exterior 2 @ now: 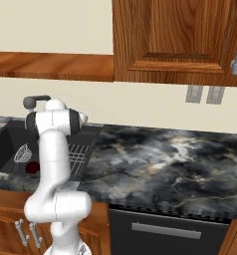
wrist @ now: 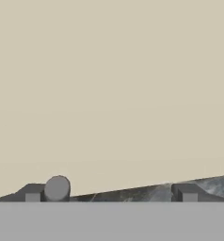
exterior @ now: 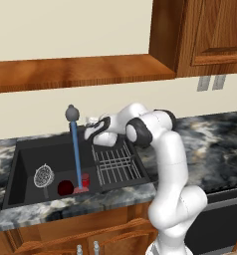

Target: Pick the strainer and mug and place them in the sink. Then turn on the water.

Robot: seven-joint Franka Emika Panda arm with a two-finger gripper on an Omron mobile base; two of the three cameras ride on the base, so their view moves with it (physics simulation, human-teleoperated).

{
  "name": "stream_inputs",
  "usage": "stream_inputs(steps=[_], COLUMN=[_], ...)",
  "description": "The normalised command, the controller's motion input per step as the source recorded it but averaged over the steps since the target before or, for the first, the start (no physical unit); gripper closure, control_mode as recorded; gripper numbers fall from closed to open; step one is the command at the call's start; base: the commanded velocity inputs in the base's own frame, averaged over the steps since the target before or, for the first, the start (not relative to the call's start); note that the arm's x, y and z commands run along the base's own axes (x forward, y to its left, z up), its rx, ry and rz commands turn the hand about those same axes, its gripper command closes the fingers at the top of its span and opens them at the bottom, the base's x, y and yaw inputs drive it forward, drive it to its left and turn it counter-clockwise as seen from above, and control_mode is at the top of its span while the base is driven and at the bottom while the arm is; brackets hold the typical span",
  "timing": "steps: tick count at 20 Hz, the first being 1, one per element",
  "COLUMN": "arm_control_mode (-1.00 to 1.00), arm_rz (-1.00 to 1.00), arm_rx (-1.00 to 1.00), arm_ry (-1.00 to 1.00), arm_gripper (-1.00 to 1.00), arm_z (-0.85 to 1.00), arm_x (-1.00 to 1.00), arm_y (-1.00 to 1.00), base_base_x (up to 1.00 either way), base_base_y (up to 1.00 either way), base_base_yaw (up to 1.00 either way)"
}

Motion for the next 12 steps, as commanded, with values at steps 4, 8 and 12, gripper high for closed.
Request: stream_inputs(steps=[4,8,12], arm_control_mode=[-1.0,-1.0,-1.0], arm_rz=[0.01,0.0,0.0], arm_rx=[0.0,0.0,0.0], arm_ry=[0.0,0.0,0.0], arm_gripper=[-1.0,-1.0,-1.0], arm_z=[0.0,0.0,0.0], arm_x=[0.0,0.0,0.0], arm_y=[-0.45,-0.32,-0.24], base_base_x=[0.0,0.0,0.0], base_base_y=[0.0,0.0,0.0], base_base_yaw=[0.0,0.0,0.0])
